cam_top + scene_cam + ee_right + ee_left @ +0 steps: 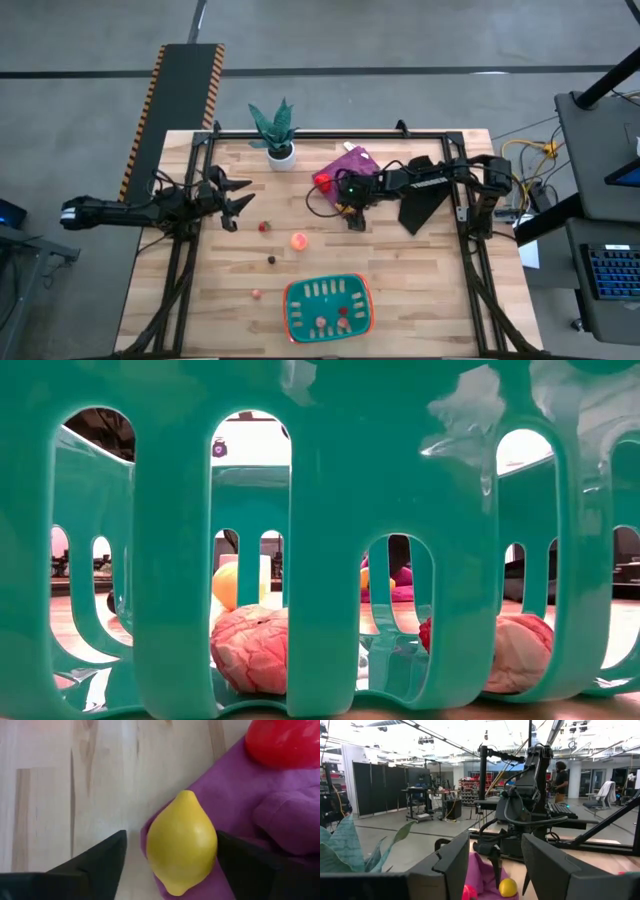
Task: Pick and placing Produce into tupperware
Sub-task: Put the yellow lemon into the green basket
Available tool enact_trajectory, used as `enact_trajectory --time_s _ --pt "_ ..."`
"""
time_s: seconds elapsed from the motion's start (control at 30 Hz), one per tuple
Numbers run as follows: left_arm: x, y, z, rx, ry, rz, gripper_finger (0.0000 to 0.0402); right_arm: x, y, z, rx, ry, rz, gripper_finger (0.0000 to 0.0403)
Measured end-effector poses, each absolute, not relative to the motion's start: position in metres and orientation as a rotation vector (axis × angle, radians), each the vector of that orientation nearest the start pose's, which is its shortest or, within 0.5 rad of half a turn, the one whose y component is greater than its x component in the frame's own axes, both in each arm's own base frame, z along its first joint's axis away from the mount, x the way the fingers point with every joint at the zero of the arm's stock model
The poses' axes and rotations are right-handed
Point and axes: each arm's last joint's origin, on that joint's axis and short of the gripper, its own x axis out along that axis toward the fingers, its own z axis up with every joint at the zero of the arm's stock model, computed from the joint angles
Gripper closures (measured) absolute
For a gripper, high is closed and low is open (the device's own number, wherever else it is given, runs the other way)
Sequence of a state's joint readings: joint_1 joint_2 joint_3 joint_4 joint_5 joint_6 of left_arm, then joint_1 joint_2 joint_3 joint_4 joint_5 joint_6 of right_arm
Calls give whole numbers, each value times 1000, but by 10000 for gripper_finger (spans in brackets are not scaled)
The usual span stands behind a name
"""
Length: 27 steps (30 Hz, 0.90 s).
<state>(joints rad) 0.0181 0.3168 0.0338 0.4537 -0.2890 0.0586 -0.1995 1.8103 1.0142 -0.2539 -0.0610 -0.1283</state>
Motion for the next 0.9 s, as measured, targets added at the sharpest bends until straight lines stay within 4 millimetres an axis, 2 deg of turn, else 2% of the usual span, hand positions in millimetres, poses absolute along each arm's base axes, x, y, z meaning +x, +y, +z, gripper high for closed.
enact_trajectory --time_s 0.2,0.33,0.7,0.9 --pt "115 10 191 35 -158 311 233 338 -70 143 26 1047 -68 184" --pt "115 10 191 36 -158 311 233 338 -71 143 25 1047 -70 211" --pt "115 10 191 36 -158 311 233 337 -71 145 18 1045 -78 213" --pt "115 10 191 36 -158 311 233 335 -71 158 12 1006 -81 216"
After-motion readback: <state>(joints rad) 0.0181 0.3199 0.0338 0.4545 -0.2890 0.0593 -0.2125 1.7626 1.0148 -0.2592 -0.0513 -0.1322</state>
